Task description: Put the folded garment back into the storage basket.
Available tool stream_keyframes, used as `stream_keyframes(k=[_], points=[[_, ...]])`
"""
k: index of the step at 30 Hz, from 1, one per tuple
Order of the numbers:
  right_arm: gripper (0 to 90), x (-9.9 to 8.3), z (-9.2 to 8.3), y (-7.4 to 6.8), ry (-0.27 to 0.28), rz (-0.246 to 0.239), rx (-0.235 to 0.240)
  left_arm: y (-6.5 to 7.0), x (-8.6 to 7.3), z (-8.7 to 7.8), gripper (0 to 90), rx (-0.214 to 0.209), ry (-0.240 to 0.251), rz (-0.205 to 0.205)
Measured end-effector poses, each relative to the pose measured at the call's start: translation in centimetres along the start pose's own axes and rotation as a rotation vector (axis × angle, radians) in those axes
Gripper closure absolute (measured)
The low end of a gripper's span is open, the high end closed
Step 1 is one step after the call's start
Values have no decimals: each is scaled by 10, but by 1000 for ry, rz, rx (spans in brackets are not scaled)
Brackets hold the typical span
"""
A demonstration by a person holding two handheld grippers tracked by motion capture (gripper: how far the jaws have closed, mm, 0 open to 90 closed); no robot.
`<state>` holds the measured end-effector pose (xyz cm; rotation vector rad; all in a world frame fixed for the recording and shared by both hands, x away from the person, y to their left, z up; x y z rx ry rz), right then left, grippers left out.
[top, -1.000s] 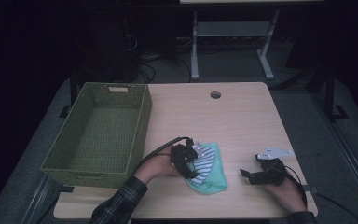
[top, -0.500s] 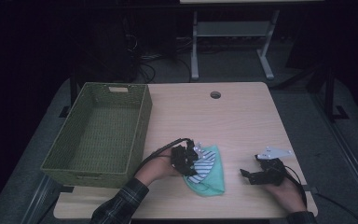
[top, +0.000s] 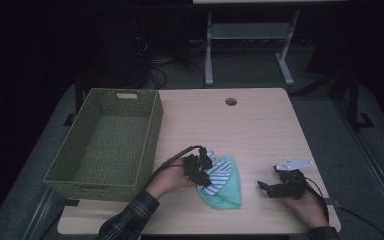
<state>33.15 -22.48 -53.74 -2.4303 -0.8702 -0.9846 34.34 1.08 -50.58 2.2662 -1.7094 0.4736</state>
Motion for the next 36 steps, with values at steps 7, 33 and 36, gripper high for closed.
stream_keyframes(k=[7,33,36], points=[[130,0,0,0,0,1,1,-2,8,-18,769,14,58,-39],[130,0,0,0,-1,-1,0,-17,31,-97,767,59,194,-76],[130,0,0,0,0,0,0,-21,33,-108,767,69,209,-80]])
Point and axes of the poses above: each handheld gripper's, and its own axes: z roughly forward along the jaws, x roughly out of its top, y roughly to its right, the point moved 8 cm from there along z, roughly forward along the jaws, and after that the axes turned 6 degrees about x, right-handed, at the moved point
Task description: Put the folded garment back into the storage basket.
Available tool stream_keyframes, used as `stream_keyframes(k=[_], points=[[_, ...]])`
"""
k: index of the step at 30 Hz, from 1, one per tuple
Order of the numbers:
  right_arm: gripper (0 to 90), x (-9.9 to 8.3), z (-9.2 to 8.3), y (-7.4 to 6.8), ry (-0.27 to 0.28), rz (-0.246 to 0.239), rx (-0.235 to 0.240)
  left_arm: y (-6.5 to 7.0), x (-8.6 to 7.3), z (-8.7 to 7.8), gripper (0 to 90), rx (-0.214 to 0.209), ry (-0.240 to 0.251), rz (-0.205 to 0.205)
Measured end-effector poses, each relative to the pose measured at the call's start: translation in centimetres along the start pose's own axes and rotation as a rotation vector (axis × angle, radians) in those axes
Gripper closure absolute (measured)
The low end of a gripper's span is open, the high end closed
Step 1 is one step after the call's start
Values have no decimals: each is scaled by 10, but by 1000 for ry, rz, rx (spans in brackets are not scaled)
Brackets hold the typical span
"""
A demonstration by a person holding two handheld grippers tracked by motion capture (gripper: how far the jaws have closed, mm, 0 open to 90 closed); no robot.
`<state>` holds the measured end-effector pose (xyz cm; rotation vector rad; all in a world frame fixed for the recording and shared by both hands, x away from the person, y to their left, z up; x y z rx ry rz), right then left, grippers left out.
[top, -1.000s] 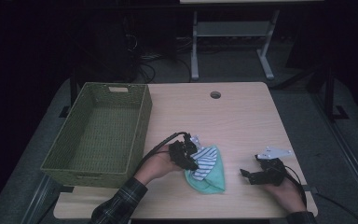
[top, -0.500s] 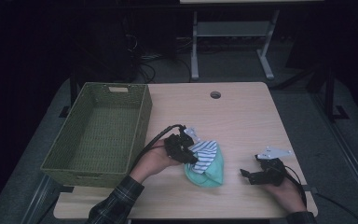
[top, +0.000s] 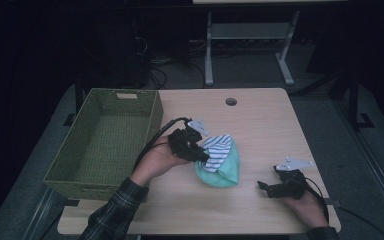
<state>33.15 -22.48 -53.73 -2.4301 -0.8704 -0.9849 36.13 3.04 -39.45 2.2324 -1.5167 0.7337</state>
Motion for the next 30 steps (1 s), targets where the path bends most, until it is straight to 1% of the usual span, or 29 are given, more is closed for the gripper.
stream_keyframes(k=[4,6,8,9,11,19,24,26,27,29,30], points=[[130,0,0,0,0,0,0,-8,4,-16,767,29,11,-9],[130,0,0,0,0,-2,0,-12,6,-23,767,35,14,-7],[130,0,0,0,0,0,0,-15,8,-30,766,42,24,-15],[130,0,0,0,0,0,0,-17,8,-33,767,46,19,-9],[130,0,0,0,0,0,0,-21,9,-40,766,61,29,-16],[130,0,0,0,1,2,0,-38,6,-68,766,119,30,-39],[130,0,0,0,0,2,-1,-52,-3,-86,766,160,37,-75],[130,0,0,0,0,2,-1,-57,-7,-92,766,174,45,-102],[130,0,0,0,0,2,-1,-61,-10,-96,766,181,44,-102],[130,0,0,0,0,2,-1,-65,-15,-102,766,194,54,-129],[130,0,0,0,0,2,-1,-67,-17,-105,766,199,57,-135]])
Point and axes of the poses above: each handheld gripper's, and its own axes: z roughly forward along the jaws, x roughly out of its top, y roughly to its right, the point moved 8 cm from there along z, roughly forward along the jaws, and after that the axes turned 6 degrees about x, right-handed, at the moved point
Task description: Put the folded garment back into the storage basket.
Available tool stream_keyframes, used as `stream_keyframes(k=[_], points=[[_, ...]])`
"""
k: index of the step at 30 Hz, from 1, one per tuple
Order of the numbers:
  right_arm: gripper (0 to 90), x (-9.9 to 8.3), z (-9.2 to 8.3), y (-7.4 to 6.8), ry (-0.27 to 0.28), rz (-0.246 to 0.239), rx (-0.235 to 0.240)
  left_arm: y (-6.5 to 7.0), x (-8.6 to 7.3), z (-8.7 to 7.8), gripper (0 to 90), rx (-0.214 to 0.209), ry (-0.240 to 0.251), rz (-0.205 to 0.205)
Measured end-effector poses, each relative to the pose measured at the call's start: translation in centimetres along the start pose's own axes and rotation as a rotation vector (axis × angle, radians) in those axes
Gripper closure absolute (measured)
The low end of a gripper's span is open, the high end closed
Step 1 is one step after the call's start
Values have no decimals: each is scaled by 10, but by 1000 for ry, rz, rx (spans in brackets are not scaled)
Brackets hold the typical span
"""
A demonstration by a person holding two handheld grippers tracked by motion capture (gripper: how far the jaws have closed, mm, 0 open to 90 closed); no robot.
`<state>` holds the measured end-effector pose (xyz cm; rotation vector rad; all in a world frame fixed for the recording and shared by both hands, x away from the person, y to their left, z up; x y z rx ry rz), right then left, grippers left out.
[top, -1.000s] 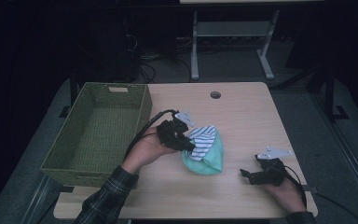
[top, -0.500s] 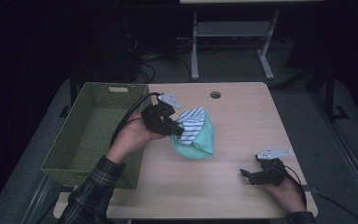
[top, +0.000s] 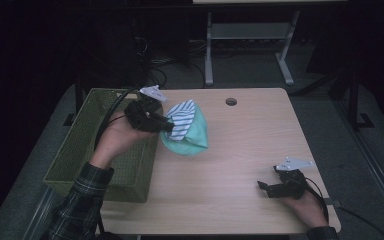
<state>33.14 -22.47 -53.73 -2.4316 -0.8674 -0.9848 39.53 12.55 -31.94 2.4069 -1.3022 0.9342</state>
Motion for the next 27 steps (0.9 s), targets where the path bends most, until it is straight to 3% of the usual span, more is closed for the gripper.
stream_keyframes(k=[6,19,27], points=[[92,0,1,2,-5,4,-13,-21,-14,-20,766,40,15,-55],[50,0,2,1,-14,13,-11,-64,-58,-50,765,169,-14,-157],[51,0,2,0,-15,12,-8,-79,-83,-61,765,208,-20,-231]])
Point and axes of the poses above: each handheld gripper's, and its own axes: z roughly forward along the jaws, x roughly out of its top, y roughly to its right, the point moved 8 cm from there along z, roughly forward along the jaws, and after that the axes turned 6 degrees about x, right-handed, at the moved point
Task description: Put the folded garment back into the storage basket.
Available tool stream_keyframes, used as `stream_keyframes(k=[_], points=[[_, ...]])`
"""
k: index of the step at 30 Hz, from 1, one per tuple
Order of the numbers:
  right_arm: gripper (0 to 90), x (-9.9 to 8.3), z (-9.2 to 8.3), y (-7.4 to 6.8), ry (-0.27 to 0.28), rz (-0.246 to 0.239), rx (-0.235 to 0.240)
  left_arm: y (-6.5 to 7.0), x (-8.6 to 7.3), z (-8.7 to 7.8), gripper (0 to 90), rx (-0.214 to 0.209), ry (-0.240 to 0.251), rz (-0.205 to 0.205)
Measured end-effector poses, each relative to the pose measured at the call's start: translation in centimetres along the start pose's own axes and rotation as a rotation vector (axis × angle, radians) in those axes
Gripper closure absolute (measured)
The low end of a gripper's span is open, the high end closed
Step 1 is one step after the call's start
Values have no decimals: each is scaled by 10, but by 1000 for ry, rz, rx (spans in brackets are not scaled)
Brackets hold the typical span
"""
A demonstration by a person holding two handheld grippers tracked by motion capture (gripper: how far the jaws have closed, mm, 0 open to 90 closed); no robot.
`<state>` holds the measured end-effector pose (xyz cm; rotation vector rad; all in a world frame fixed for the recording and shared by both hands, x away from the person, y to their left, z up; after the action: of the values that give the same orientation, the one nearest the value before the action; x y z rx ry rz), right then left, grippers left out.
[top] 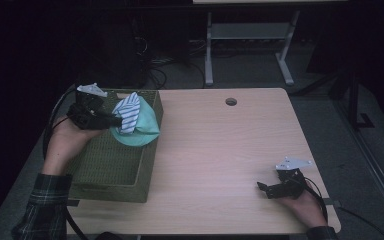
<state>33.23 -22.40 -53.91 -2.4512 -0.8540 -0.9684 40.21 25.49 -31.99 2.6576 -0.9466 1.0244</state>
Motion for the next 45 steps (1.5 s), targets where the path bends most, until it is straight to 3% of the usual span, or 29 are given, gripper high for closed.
stream_keyframes(k=[11,21,35,45], points=[[51,0,0,0,-1,-3,3,-28,-40,14,764,33,-24,-95],[51,0,0,-1,-3,-5,5,-41,-75,46,762,37,-85,-141],[51,0,0,-1,-3,-4,6,-39,-105,87,755,22,-189,-117],[51,0,0,-1,-3,-5,7,-37,-118,103,717,20,-251,-91]])
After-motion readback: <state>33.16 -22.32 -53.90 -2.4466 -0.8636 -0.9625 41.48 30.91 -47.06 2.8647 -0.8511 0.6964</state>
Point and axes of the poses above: each handheld gripper's, and its own axes: z roughly forward along the jaws, x roughly out of its top, y roughly to its right, the point moved 8 cm from there along z, roughly forward along the jaws, and after that the axes turned 6 degrees about x, right-handed, at the moved point
